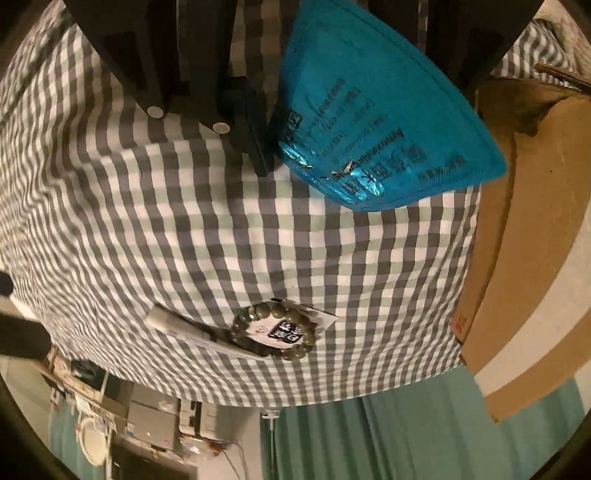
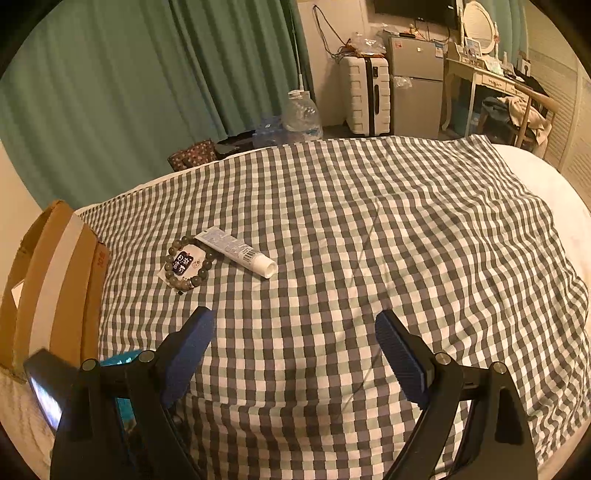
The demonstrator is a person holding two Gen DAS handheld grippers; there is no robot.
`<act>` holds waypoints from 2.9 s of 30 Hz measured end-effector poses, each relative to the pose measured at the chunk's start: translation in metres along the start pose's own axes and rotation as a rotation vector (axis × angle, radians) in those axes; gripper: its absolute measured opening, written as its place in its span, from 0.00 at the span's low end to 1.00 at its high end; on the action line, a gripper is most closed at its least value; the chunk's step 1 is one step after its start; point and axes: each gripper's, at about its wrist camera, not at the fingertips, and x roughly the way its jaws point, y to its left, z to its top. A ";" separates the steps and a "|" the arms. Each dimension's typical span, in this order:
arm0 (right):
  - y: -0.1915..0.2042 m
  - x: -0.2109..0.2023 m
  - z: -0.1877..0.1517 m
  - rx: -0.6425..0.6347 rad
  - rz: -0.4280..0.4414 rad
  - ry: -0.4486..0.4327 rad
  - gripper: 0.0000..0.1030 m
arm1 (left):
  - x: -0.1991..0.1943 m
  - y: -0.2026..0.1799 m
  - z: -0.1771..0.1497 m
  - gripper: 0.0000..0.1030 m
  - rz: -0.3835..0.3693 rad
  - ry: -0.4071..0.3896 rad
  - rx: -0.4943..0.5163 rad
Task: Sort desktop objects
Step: 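Grasp the white tube with the right tool while the left tool holds the blister pack, then carry the blister pack and tube into the cardboard box and open both tools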
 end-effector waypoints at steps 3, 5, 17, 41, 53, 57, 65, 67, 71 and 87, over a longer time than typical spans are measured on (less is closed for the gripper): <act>0.002 0.001 0.000 -0.005 0.000 0.003 0.87 | -0.003 -0.008 -0.001 0.39 0.042 -0.023 0.059; 0.003 0.003 -0.001 -0.010 -0.005 0.007 0.87 | -0.007 -0.011 -0.002 0.41 0.056 -0.033 0.081; 0.006 -0.001 -0.001 -0.009 0.010 0.005 0.87 | -0.036 0.008 -0.012 0.99 0.033 0.022 0.039; 0.045 0.055 0.030 -0.220 0.037 -0.004 0.87 | -0.008 0.044 0.017 0.72 -0.095 0.062 -0.194; 0.076 0.131 0.019 -0.353 -0.052 0.095 0.26 | -0.004 0.044 -0.001 0.72 -0.076 0.035 -0.161; 0.066 0.114 0.006 -0.332 -0.041 0.095 0.21 | -0.011 0.046 -0.001 0.72 -0.083 0.019 -0.177; 0.036 0.049 -0.009 -0.154 0.038 0.045 0.20 | -0.034 0.054 0.007 0.72 -0.087 -0.075 -0.195; 0.030 0.030 -0.011 -0.125 0.055 0.028 0.20 | -0.043 0.055 0.004 0.72 -0.093 -0.098 -0.200; 0.019 0.002 -0.025 -0.063 0.104 0.031 0.20 | -0.060 0.048 -0.002 0.72 -0.114 -0.119 -0.202; 0.029 -0.119 -0.010 -0.070 0.131 -0.085 0.20 | -0.170 0.093 0.061 0.72 -0.221 -0.250 -0.242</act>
